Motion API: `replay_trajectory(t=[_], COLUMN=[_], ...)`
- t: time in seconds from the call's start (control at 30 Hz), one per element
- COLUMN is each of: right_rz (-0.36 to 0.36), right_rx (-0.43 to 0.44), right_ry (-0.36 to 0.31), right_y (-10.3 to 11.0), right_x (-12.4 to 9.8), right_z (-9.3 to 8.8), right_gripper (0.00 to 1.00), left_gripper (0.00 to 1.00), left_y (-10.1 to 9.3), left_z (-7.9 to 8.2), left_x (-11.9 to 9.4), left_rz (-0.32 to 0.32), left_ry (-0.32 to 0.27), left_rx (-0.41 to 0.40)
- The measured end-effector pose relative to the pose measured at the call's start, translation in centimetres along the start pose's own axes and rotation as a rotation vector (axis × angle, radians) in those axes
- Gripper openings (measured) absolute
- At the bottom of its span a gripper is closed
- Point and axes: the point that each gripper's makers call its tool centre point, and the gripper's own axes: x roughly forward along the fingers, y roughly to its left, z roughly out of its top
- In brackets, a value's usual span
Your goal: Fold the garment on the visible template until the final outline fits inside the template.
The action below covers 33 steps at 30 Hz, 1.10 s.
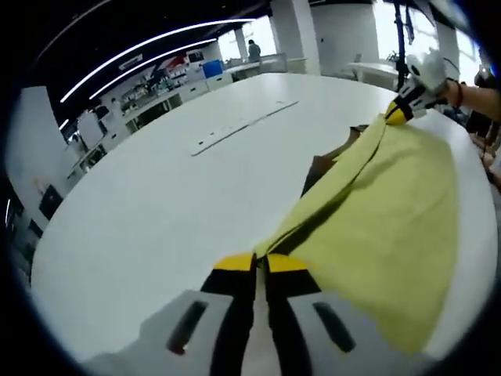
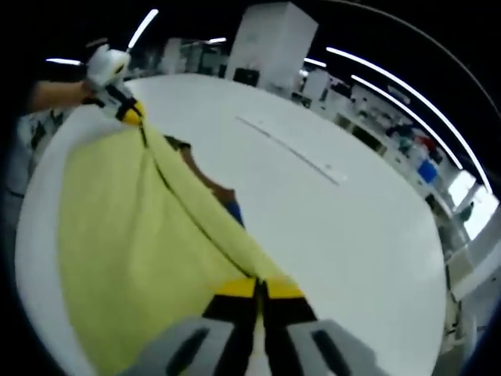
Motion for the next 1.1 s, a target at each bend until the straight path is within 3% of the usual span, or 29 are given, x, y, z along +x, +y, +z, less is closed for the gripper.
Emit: replay_trajectory(t=[0.2,0.4,0.47,0.53,0.6,0.7,0.83,1.0,1.1], right_rz=[-0.058,-0.11,-0.122,-0.132,-0.128,-0.111,-0.083,-0.018,0.016], right_rx=[-0.052,0.022,0.063,0.087,0.109,0.132,0.186,0.276,0.299], right_ry=[-0.029,-0.073,-0.07,-0.065,-0.071,-0.068,-0.065,-0.053,-0.056], right_y=[-1.2,-2.8,-3.2,-3.5,-3.3,-3.1,-2.5,-1.2,-0.3], right_x=[-0.7,-0.1,0.2,0.4,0.0,-0.1,-0.7,-1.4,-2.1], right_z=[1.6,2.6,2.5,2.4,2.5,2.3,2.0,1.3,1.1], right_gripper=[0.0,0.0,0.0,0.0,0.11,0.34,0.44,0.63,0.67], left_gripper=[0.01,0.01,0.02,0.03,0.06,0.2,0.33,0.48,0.54], left_y=[0.2,0.8,1.2,1.1,1.5,1.2,1.9,1.3,0.6], left_z=[0.9,1.3,1.1,1.1,0.7,0.7,1.0,1.7,1.8], left_x=[-0.5,-0.2,0.1,0.3,0.3,-0.2,-1.0,-2.5,-3.4], left_rz=[-0.002,0.034,0.057,0.044,0.046,0.047,0.052,0.048,0.041], left_ry=[-0.031,-0.018,-0.02,-0.033,-0.036,-0.049,-0.094,-0.121,-0.13], left_rx=[-0.063,-0.117,-0.186,-0.313,-0.373,-0.392,-0.366,-0.341,-0.325])
